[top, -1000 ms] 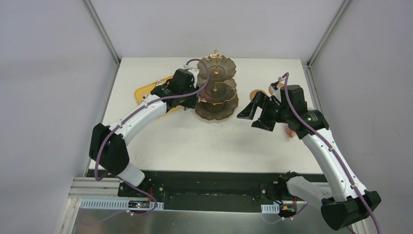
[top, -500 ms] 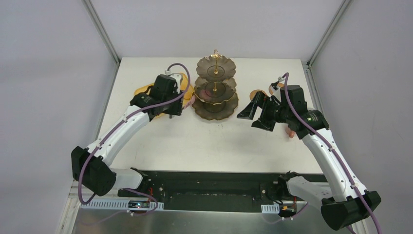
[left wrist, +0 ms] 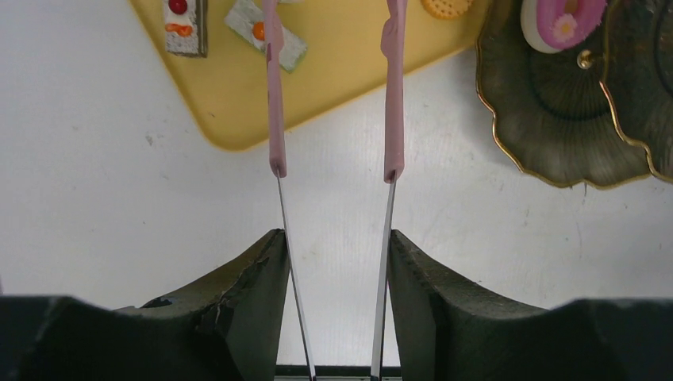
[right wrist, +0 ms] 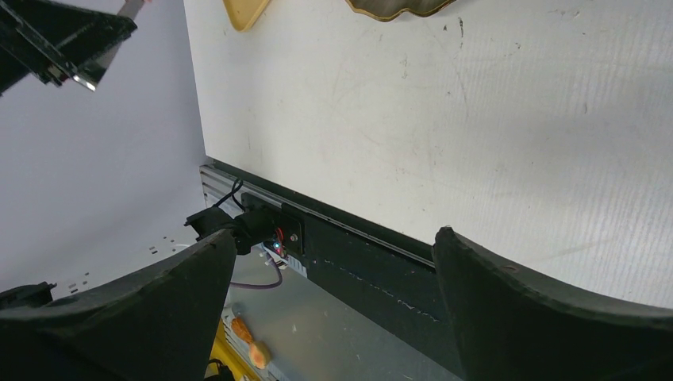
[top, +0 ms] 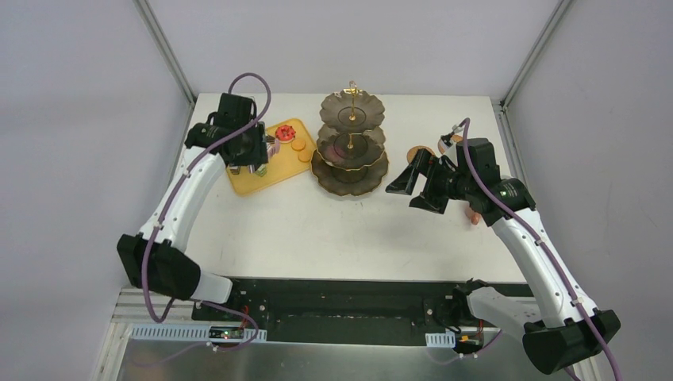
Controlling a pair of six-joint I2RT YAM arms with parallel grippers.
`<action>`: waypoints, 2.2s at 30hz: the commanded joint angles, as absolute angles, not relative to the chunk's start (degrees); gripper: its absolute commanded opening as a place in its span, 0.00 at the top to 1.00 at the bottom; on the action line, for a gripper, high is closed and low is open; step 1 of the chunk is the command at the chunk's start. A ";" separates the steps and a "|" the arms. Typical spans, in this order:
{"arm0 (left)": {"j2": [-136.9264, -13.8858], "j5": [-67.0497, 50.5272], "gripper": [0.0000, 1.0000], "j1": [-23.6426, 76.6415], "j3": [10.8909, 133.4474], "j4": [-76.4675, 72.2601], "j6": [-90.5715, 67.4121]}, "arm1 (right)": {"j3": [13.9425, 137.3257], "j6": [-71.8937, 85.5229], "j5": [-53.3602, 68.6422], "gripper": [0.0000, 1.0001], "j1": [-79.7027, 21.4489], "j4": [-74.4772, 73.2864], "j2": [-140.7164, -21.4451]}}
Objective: Serve the afternoon tea
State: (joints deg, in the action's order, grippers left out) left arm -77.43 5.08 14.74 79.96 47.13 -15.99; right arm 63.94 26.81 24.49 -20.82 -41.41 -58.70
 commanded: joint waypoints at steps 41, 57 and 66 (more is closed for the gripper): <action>-106.19 3.56 0.53 7.73 103.88 54.40 -3.61 | 64.86 27.42 24.04 0.01 -20.45 -41.04 -59.19; -107.71 2.17 0.53 7.47 103.32 53.97 -4.15 | 64.85 27.49 23.90 0.01 -20.43 -41.30 -58.81; -107.05 1.98 0.61 7.47 102.97 54.02 -4.63 | 65.21 27.47 24.03 0.01 -20.41 -41.48 -58.93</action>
State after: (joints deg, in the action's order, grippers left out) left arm -107.87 3.14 8.14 101.75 53.30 -4.89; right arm 63.94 26.98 24.27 -20.80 -41.43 -59.20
